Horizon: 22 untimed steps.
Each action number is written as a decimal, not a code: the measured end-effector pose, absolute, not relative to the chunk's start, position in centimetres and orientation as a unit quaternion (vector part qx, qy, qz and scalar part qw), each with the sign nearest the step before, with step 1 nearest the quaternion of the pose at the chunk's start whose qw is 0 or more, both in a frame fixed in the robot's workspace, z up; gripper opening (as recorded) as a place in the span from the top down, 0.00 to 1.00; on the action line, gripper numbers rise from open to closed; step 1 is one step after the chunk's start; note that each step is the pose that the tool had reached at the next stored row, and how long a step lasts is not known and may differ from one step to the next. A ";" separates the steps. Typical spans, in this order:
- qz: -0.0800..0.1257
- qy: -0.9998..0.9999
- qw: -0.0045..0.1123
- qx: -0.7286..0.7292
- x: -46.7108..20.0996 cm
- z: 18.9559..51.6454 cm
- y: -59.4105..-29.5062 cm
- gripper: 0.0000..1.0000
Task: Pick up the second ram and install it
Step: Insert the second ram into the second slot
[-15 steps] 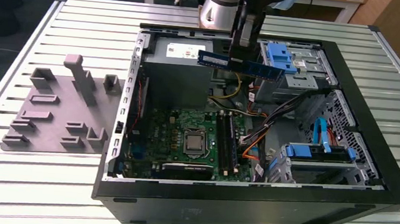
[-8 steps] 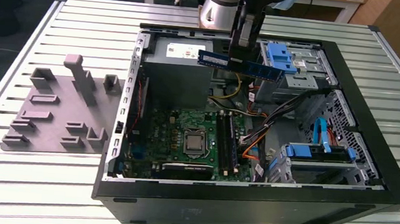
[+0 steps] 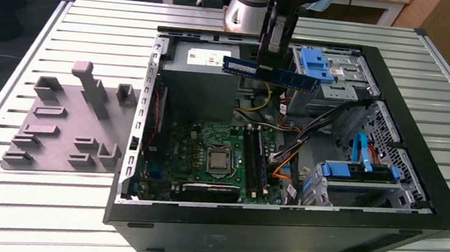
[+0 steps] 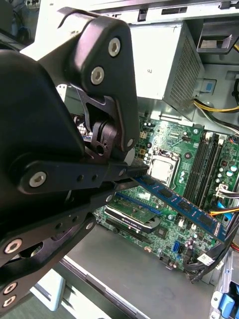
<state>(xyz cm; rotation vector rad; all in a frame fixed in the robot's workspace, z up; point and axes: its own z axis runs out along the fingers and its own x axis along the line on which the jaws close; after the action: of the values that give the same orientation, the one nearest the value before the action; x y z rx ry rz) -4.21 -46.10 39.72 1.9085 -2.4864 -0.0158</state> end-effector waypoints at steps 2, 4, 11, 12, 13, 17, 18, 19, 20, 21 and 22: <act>-0.005 -0.794 0.004 0.608 -4.2 39.7 -46.1 0.86; -0.005 -0.804 0.003 0.595 -4.2 39.7 -46.1 0.86; -0.005 -0.834 0.003 0.551 -4.2 39.6 -46.1 0.86; -0.005 -0.839 0.003 0.545 -4.2 39.6 -46.1 0.86; -0.005 -0.843 0.003 0.538 -4.2 39.6 -46.1 0.86; -0.005 -0.859 0.003 0.511 -4.2 39.6 -46.1 0.86; -0.005 -0.863 0.003 0.505 -4.2 39.6 -46.1 0.86; -0.005 -0.867 0.003 0.498 -4.2 39.6 -46.1 0.86; -0.005 -0.871 0.003 0.492 -4.2 39.6 -46.1 0.86; -0.005 -0.874 0.003 0.485 -4.2 39.5 -46.1 0.86; -0.005 -0.878 0.003 0.478 -4.2 39.5 -46.1 0.86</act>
<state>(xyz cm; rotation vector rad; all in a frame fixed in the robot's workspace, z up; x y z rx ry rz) -4.21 -46.07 39.54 1.5004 -2.7537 -0.0172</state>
